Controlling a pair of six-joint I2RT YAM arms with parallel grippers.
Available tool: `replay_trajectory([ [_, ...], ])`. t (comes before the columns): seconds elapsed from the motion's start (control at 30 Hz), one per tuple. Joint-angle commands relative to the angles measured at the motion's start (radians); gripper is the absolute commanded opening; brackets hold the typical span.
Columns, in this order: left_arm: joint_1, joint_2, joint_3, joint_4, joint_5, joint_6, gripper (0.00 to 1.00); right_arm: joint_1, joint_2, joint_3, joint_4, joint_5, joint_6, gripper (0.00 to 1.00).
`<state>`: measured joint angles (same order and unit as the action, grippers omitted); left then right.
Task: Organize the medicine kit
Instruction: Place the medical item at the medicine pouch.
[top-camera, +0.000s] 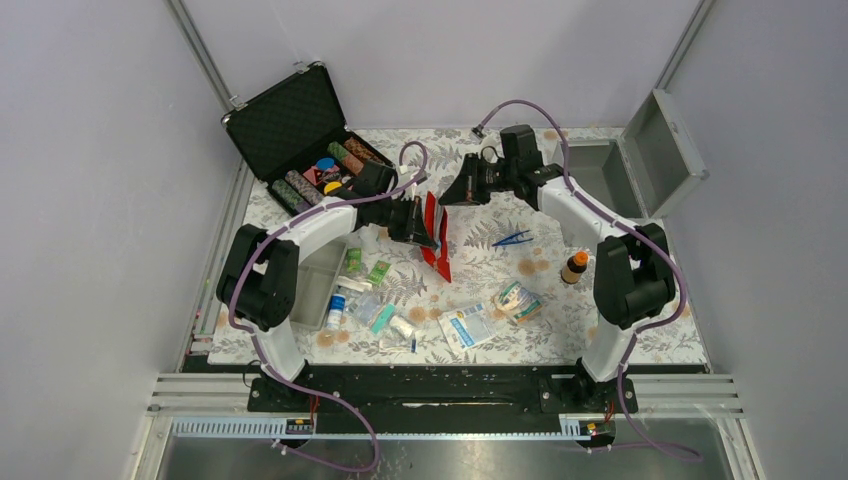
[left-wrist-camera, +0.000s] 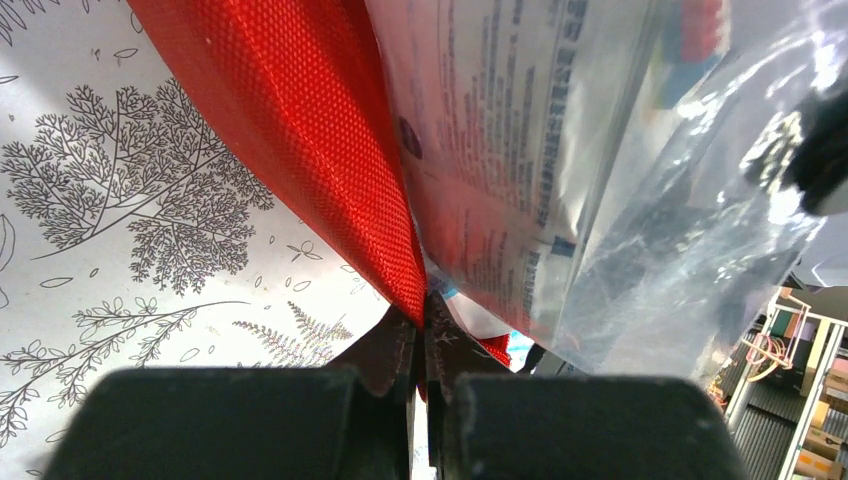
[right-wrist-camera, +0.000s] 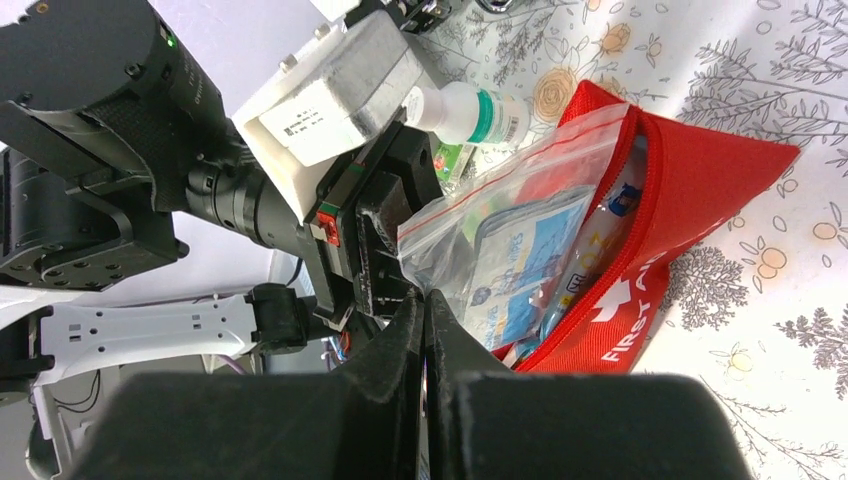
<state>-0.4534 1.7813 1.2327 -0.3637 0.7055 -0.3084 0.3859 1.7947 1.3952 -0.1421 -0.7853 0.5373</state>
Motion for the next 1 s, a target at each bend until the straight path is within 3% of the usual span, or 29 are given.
replay_trajectory([
  [0.0,-0.008,-0.04,0.011,0.011,0.003,0.028,0.0,-0.018,-0.008,0.065,0.028,0.016,-0.023,0.0],
  [0.33,-0.01,-0.043,0.008,0.011,0.003,0.031,0.0,-0.022,0.044,0.122,-0.018,0.013,-0.035,0.0],
  [0.7,-0.01,-0.042,0.018,0.009,-0.006,0.025,0.0,-0.016,0.093,0.158,-0.223,0.028,-0.107,0.0],
  [0.97,-0.014,-0.04,0.039,0.006,0.0,0.033,0.0,0.038,0.12,0.201,-0.363,0.186,-0.107,0.0],
])
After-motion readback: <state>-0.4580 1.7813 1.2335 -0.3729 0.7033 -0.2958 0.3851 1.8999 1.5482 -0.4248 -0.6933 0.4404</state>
